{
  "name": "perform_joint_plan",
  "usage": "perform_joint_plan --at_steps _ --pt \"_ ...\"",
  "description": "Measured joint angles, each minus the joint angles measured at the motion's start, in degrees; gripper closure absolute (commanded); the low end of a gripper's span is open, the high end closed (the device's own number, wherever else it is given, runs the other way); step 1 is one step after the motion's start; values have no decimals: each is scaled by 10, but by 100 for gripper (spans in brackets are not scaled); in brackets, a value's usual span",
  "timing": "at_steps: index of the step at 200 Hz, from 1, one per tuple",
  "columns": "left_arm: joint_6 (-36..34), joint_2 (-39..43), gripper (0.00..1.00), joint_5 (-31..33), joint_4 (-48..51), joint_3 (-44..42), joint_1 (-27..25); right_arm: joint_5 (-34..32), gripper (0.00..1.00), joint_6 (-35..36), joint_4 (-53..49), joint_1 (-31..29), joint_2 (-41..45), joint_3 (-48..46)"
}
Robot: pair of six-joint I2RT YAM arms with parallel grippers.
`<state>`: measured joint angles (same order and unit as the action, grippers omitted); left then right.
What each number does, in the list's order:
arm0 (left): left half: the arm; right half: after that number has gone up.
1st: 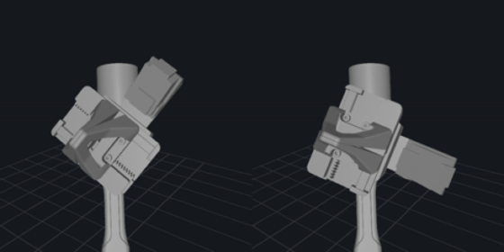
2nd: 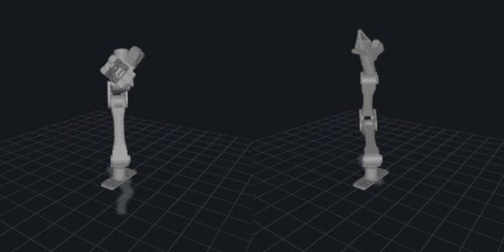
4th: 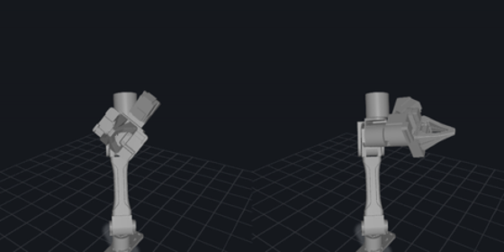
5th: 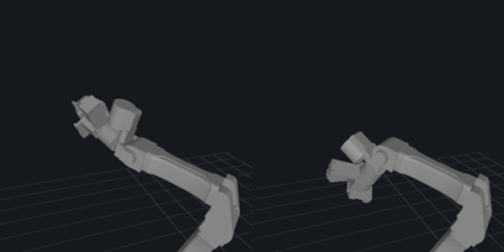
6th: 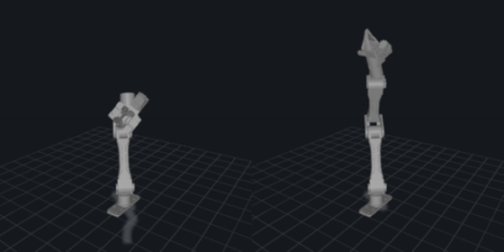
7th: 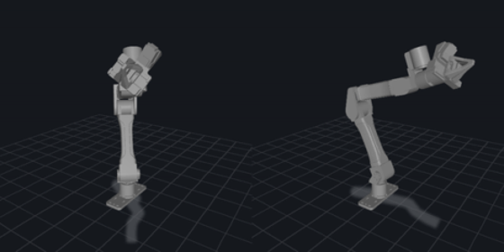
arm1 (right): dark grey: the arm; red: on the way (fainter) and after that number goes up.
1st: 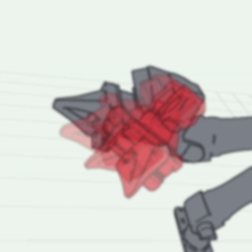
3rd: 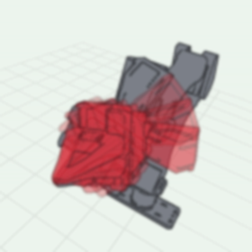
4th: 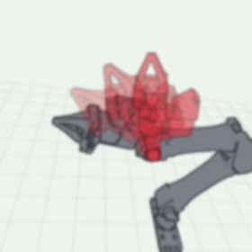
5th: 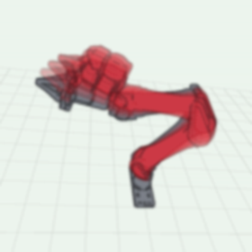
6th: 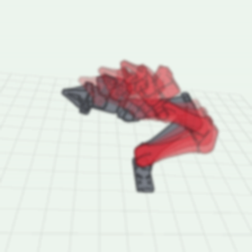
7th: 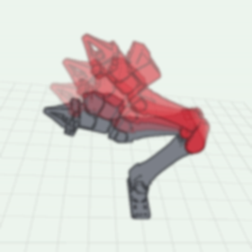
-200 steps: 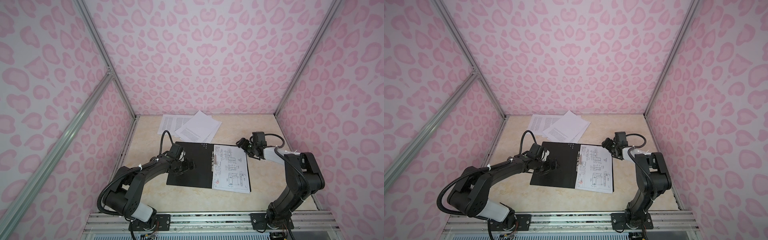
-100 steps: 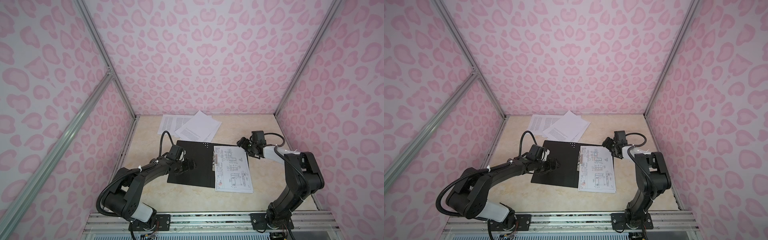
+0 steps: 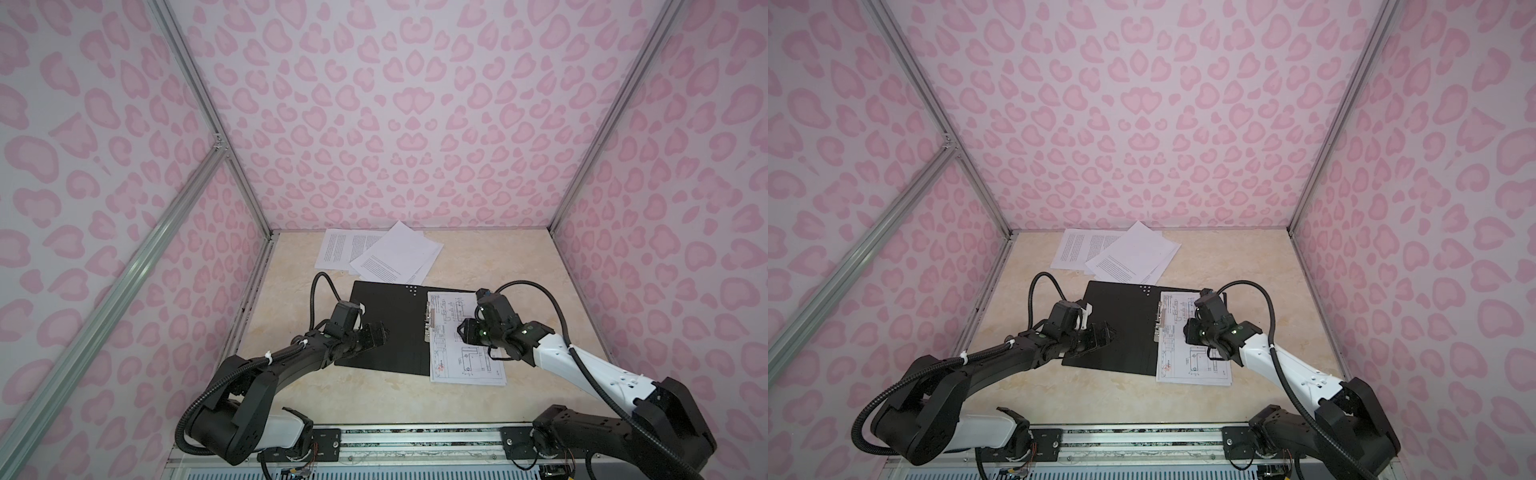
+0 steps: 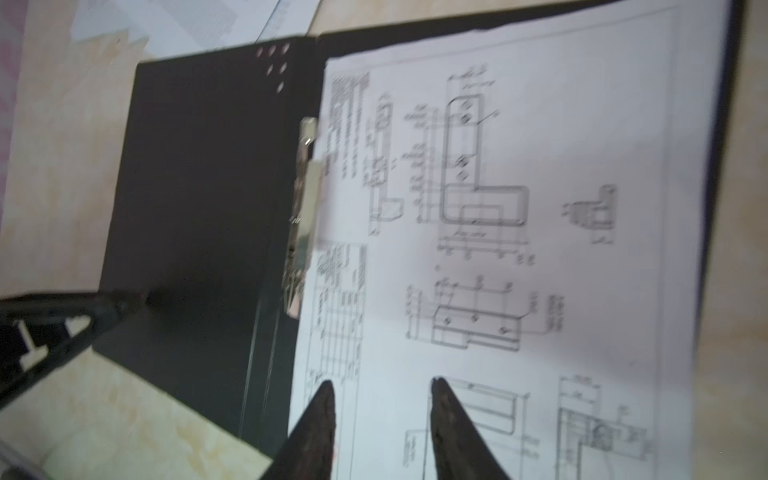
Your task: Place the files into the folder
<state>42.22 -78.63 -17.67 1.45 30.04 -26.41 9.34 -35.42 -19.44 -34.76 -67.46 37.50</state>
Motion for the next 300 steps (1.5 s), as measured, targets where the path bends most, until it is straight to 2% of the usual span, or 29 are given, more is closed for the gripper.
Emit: perform_joint_plan --at_steps 11,23,58,100,139,182,271,289,300 --pt "2 2 2 3 3 -1 -3 2 86 -11 -12 -33 11 -12" --pt "2 3 2 8 3 0 -4 -2 90 -32 -26 -70 16 -25" --pt "7 1 2 13 6 2 -6 0 94 -85 -23 -187 -23 -49" --pt "18 10 2 19 3 -5 -7 -5 94 -136 10 -246 -81 -62" --pt "23 14 2 22 3 -8 -7 -9 93 -150 65 -256 -115 -57" --pt "25 21 2 27 9 -12 -7 -25 92 -154 77 -253 -123 -52" --pt "31 29 2 31 12 -16 -7 -29 90 -130 121 -238 -152 -43" --pt "31 33 2 34 20 -14 -6 -23 83 -128 124 -238 -144 -48" --pt "31 36 2 36 30 -10 -6 -16 73 -126 120 -237 -130 -57"
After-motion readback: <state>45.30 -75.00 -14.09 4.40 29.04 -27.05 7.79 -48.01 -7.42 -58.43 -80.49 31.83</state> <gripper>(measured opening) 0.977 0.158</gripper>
